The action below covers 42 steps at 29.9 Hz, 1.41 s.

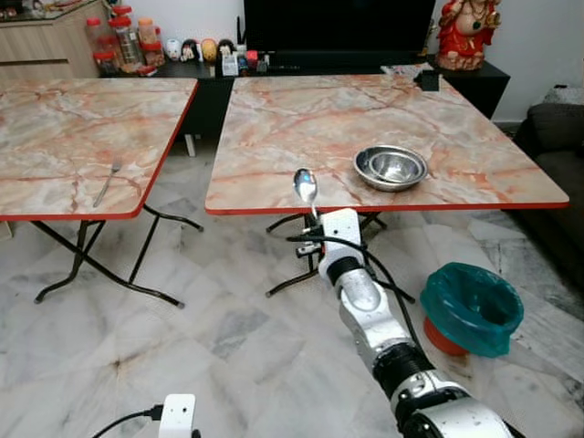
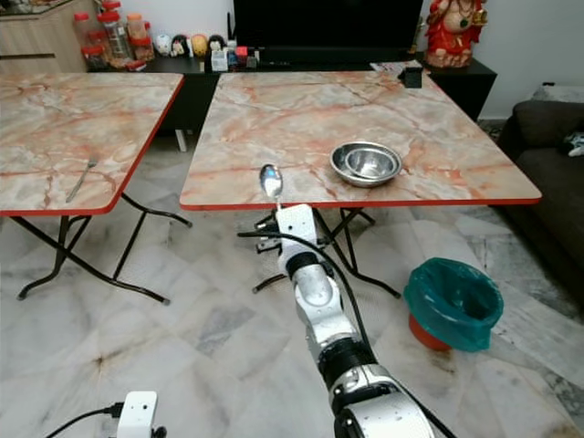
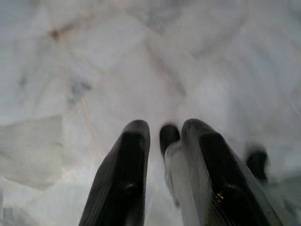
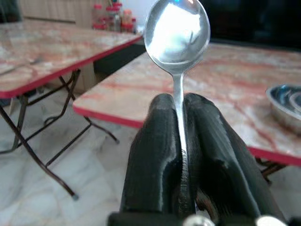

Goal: Setting the table

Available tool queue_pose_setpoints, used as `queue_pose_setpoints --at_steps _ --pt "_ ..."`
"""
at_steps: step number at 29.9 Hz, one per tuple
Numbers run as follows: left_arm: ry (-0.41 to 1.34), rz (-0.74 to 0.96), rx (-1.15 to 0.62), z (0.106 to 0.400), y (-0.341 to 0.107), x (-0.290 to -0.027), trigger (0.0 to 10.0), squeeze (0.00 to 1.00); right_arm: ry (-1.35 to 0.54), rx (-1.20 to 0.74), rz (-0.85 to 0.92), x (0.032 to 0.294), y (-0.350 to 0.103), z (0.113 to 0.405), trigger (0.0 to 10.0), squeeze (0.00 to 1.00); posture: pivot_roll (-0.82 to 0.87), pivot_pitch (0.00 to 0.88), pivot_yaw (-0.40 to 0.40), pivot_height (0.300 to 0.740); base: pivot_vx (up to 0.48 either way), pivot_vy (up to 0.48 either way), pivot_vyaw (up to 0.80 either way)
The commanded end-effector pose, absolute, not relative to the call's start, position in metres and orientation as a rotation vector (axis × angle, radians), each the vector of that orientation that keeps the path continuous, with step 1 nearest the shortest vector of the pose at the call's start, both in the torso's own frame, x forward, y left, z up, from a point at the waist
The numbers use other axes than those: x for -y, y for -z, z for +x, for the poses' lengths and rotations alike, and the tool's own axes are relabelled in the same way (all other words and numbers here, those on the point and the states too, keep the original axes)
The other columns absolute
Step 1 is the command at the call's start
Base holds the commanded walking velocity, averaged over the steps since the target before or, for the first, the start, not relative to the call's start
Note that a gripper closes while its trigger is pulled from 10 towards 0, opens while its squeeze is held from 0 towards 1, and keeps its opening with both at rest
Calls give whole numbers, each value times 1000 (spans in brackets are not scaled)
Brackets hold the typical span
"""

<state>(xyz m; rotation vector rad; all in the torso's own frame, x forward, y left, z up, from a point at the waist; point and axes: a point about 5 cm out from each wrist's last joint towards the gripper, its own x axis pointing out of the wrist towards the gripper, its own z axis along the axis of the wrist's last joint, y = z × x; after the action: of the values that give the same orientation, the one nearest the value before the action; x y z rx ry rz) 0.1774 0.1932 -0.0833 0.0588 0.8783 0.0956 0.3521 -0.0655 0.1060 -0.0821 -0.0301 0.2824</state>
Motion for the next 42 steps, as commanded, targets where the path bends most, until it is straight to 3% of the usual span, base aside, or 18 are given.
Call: queue_pose_setpoints --at_steps 1,21,33,42 --pt "-102 49 -889 174 85 -191 10000 0 -273 35 -74 66 -110 355 10000 0 20 0 -20 740 274 0 0" --pt "-96 51 -899 173 86 -190 10000 0 -256 32 -47 67 -113 357 10000 0 21 0 -20 740 276 0 -333" --pt "-92 50 -897 175 86 -188 10000 0 -305 95 -106 62 -118 355 10000 0 19 0 -23 740 275 0 0" --pt "-92 49 -896 175 85 -188 10000 0 -289 83 -83 64 -118 356 10000 0 19 0 -22 740 275 0 400"
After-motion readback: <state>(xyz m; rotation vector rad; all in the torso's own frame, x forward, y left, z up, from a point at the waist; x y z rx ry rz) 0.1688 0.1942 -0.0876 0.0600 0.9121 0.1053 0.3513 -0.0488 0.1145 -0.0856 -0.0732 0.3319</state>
